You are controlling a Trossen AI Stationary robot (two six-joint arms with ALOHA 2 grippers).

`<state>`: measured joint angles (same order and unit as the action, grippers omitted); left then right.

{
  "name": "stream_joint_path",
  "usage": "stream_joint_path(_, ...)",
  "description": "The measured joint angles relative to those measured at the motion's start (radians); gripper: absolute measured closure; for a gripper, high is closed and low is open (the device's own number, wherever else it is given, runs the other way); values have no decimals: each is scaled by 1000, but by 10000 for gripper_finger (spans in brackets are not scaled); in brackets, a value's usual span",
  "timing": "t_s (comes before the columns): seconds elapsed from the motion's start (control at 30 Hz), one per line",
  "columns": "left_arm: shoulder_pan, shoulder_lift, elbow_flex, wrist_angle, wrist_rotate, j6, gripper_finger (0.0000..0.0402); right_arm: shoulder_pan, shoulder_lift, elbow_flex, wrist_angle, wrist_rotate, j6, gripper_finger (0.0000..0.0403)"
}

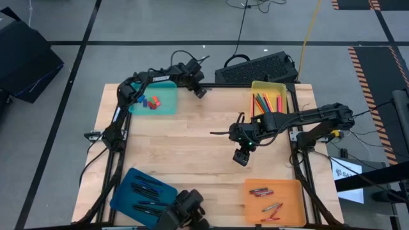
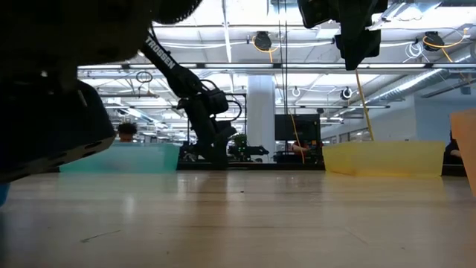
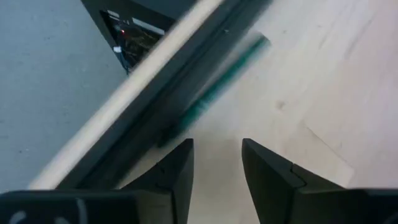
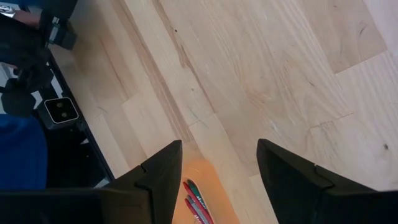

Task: Sort crayons/erasers/pens/pencils in bins
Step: Put the green crayon into the orange bin

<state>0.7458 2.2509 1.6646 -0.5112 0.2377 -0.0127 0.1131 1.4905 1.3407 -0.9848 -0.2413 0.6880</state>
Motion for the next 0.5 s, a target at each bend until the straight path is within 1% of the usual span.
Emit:
stream_joint_path(0.27, -38, -5, 14, -37, -21, 56, 265, 0, 0, 0, 0, 1, -41, 202)
stream_joint_path(0.33, -48, -5, 33, -5, -49, 62, 265, 0, 0, 0, 0, 2, -50, 202)
stream_joint_path(0.4, -50, -8, 46, 24, -32, 85, 264, 0, 0, 0, -1, 2, -51, 202)
stream_joint_path(0.5, -52, -8, 46, 18, -38, 110, 252, 0, 0, 0, -1, 2, -48, 202)
